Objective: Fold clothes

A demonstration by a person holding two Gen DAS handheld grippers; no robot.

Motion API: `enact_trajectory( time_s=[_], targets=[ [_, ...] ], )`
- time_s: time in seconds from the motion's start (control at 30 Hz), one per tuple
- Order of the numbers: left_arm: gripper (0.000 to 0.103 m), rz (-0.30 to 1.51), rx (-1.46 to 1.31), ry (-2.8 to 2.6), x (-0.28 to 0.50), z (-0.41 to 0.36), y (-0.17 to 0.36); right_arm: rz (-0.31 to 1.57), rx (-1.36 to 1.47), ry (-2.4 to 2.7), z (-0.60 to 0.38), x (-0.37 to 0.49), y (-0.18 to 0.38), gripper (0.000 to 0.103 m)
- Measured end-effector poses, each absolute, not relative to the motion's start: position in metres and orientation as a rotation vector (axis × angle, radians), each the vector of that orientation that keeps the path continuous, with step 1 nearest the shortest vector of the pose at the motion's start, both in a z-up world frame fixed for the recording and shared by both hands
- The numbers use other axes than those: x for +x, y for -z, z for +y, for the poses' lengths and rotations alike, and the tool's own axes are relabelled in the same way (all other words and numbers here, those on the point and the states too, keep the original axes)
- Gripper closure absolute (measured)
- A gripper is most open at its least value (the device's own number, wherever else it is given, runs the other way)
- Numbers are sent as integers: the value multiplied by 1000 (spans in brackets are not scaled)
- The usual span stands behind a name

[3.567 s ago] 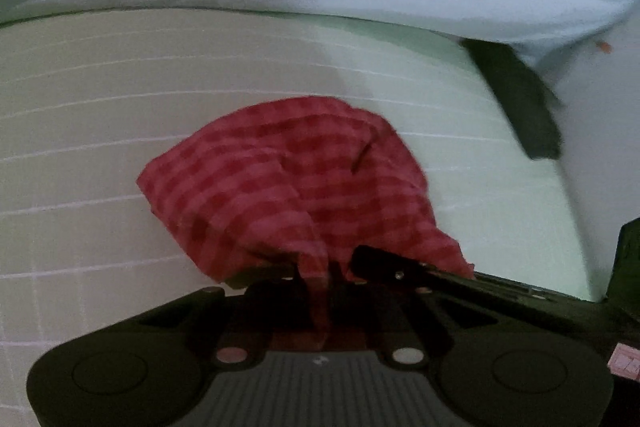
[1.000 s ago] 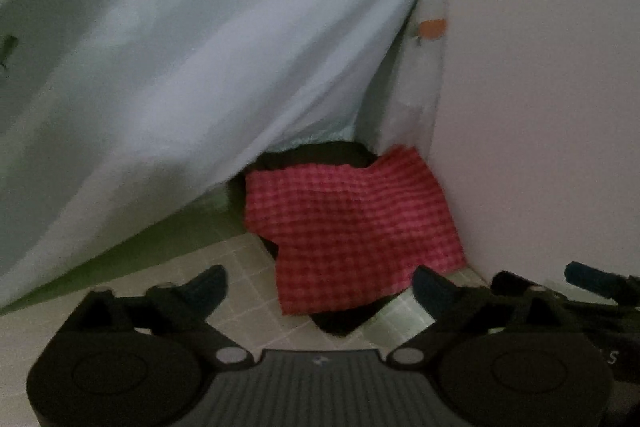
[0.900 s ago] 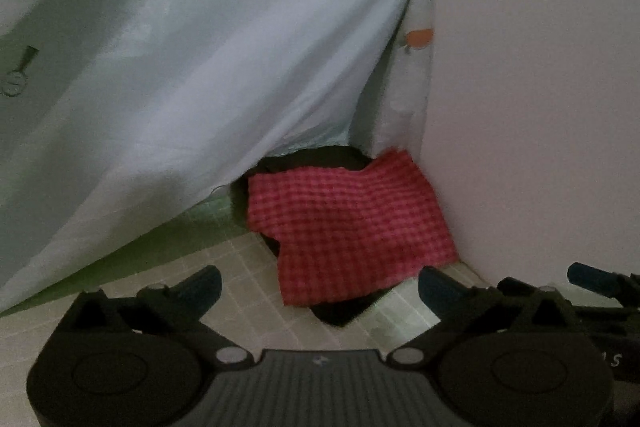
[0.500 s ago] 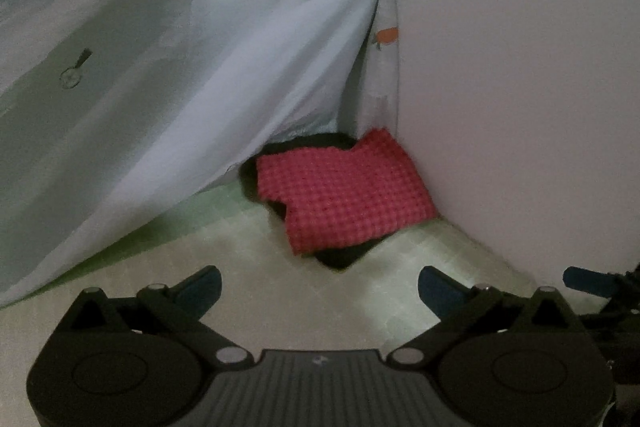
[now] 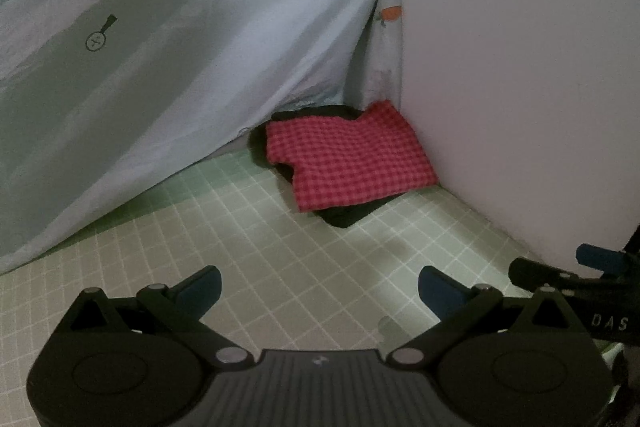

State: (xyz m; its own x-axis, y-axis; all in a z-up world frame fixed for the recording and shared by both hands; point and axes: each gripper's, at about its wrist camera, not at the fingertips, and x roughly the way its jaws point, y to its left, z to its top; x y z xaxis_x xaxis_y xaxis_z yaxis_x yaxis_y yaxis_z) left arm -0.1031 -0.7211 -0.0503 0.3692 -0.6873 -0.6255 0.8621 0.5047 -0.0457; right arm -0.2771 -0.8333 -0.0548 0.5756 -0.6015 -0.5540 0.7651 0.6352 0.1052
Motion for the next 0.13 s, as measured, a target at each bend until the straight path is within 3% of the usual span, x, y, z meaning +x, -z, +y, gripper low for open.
enact_trajectory(
  time_s=[0.13],
  targets=[
    [0,628,316,1015,-104,-721,50,499,353,822,-836,-277,55,0]
  ],
)
